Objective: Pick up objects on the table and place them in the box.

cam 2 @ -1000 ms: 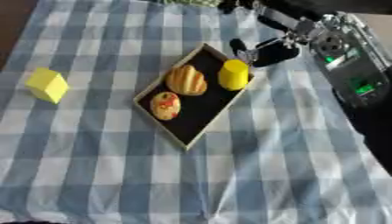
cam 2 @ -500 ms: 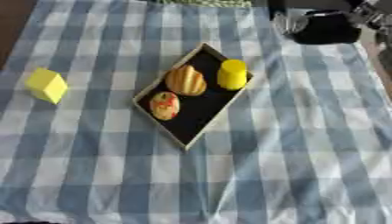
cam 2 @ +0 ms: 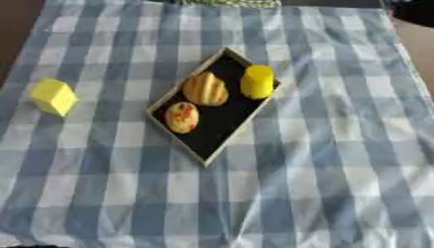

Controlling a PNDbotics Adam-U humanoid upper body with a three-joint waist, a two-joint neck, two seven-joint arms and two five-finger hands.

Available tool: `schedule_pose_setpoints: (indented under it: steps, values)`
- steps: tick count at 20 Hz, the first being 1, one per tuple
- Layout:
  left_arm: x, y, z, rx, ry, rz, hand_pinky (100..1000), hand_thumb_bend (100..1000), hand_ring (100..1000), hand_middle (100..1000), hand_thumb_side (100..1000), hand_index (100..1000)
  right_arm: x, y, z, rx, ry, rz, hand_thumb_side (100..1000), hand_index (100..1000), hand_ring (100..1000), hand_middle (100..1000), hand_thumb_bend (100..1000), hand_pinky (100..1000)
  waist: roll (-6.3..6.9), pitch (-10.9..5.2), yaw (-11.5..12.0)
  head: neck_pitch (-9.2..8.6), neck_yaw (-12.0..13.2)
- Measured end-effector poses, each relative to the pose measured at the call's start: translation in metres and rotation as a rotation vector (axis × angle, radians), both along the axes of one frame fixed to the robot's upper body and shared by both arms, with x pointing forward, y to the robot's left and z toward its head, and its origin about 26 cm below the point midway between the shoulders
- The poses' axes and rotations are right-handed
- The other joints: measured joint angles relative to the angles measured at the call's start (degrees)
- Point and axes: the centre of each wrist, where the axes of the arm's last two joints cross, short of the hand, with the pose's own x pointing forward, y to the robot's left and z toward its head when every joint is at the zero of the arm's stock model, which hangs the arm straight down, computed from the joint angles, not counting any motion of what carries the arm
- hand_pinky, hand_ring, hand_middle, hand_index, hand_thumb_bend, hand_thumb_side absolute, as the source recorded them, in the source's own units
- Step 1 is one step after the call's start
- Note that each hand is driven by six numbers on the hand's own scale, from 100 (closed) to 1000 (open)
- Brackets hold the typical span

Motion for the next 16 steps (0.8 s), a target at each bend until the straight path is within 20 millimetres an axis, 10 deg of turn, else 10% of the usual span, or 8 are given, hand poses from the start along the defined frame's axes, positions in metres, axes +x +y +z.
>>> schedule_pose_setpoints:
  steps: [16]
  values:
    - [0.055,-0.011,-0.021,0.200,0.192,0.015,902,651,927,815,100,927,0.002,0.004,-0.005,0.086,0.027,-0.028,462,820,983,688,100,894,0.00,0.00,0.24,0.00,1.40]
